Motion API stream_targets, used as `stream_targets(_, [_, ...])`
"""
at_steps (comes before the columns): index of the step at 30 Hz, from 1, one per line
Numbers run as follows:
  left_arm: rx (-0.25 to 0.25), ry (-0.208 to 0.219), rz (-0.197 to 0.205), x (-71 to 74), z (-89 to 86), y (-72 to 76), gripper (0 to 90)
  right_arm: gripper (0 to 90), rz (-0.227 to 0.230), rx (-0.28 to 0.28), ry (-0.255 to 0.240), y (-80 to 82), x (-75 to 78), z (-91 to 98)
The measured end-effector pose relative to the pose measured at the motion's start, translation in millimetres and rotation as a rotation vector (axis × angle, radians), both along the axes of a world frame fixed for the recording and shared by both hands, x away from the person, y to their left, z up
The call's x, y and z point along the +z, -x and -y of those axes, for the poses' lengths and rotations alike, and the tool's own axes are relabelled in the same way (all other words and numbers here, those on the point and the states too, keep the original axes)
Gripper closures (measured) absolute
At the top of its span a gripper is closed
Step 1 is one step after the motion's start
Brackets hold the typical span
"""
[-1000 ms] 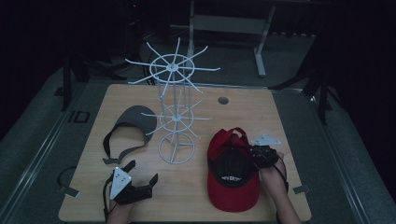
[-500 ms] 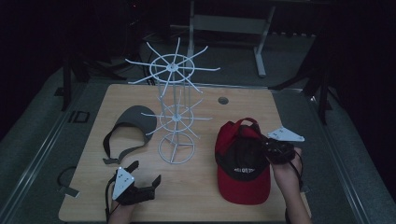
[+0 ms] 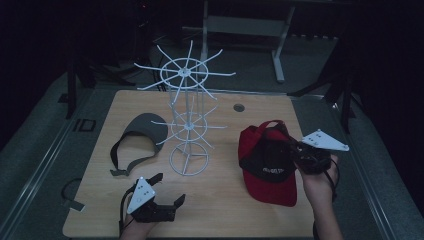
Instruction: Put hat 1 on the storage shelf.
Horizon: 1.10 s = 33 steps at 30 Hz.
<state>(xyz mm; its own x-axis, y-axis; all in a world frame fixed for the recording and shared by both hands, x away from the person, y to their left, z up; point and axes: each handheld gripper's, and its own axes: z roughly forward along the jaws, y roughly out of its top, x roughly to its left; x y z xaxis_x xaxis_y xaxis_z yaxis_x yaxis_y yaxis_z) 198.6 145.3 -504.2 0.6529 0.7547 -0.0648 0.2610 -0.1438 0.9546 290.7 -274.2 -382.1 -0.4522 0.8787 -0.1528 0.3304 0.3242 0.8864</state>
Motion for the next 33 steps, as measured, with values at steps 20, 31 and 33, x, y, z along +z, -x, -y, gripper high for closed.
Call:
stream_targets(20, [-0.148,0.010,0.082,76.7,48.5,-11.7,2.8,85.1,0.103,0.078,-0.046,36.8,46.9,-2.1])
stream_targets(31, [-0.200,0.007,0.105,103.8,77.4,-22.4,2.8,85.0,0.133,0.155,-0.069,53.2,55.9,-11.2])
stream_targets(33, [-0.202,0.006,0.104,106.7,81.9,-25.6,2.8,85.0,0.135,0.164,-0.074,56.4,56.9,-12.3])
